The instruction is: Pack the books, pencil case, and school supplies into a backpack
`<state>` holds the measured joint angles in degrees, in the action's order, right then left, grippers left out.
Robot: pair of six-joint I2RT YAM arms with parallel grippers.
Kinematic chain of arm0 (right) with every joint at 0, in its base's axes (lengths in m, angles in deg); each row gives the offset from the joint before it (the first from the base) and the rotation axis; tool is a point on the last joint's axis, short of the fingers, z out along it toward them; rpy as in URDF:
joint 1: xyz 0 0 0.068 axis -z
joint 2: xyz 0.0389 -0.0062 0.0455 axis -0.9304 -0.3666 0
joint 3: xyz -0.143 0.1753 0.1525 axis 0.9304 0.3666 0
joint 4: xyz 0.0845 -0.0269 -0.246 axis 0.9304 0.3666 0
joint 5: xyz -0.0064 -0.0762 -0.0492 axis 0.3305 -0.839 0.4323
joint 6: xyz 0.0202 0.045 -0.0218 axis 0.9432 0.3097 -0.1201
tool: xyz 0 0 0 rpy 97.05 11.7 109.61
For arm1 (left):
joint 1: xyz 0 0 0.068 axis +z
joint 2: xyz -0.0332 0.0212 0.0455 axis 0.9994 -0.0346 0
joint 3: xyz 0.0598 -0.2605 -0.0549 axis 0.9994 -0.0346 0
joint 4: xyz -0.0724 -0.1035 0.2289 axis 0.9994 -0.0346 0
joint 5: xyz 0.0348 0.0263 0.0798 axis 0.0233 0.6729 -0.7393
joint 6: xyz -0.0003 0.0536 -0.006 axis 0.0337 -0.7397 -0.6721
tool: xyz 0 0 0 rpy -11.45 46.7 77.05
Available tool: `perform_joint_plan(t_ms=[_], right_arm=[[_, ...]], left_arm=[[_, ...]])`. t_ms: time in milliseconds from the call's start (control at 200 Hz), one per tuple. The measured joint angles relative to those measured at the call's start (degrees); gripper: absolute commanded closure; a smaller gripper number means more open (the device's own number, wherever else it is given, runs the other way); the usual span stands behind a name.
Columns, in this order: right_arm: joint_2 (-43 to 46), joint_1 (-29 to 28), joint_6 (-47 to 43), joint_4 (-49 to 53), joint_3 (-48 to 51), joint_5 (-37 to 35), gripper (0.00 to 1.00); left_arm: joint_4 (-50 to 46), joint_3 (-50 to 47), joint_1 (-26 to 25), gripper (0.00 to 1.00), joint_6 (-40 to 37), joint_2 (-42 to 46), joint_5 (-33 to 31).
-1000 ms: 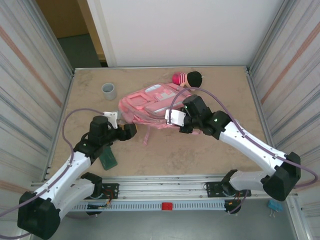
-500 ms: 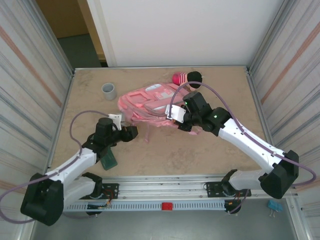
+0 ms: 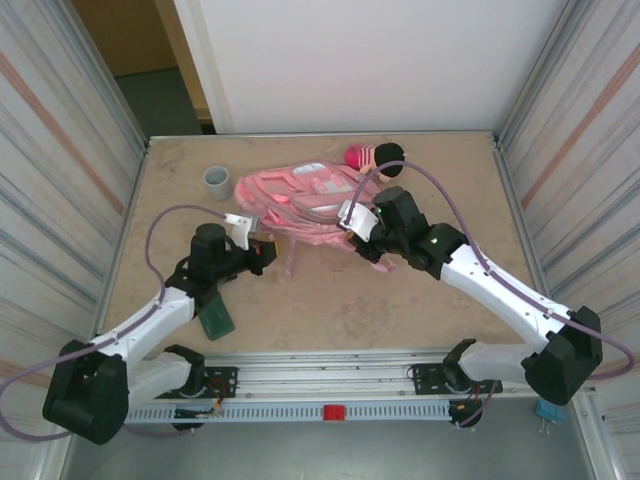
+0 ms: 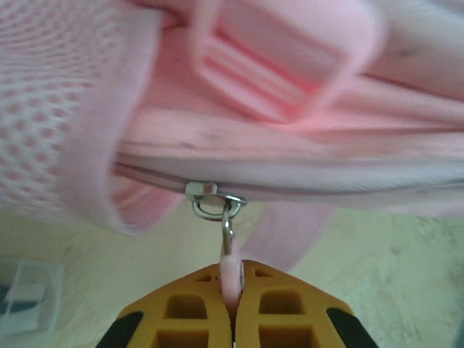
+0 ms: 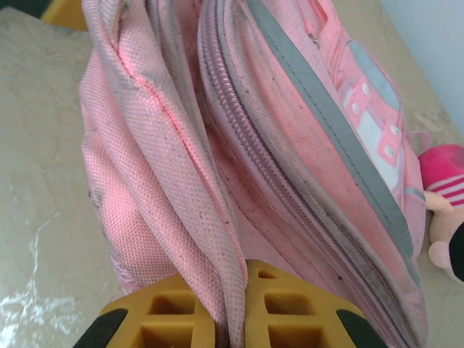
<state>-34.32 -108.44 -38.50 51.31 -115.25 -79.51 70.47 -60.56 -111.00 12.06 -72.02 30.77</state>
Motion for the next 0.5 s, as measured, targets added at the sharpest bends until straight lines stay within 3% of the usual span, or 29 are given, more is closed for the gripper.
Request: perform_joint_plan(t_ms=[175,501], right_arm=[[0.5,-0.2,5.0,-4.3,2.8,-0.2,1.00],[0.8,-2.6,9.8,-9.1,5.9,-0.6,1.00]], left_arm=[[-6.1,5.7,-4.8,1.00,-4.6,0.7,4.3],[-12.6,15.4,-15.5,0.97,-9.2,-5.9,4.5]])
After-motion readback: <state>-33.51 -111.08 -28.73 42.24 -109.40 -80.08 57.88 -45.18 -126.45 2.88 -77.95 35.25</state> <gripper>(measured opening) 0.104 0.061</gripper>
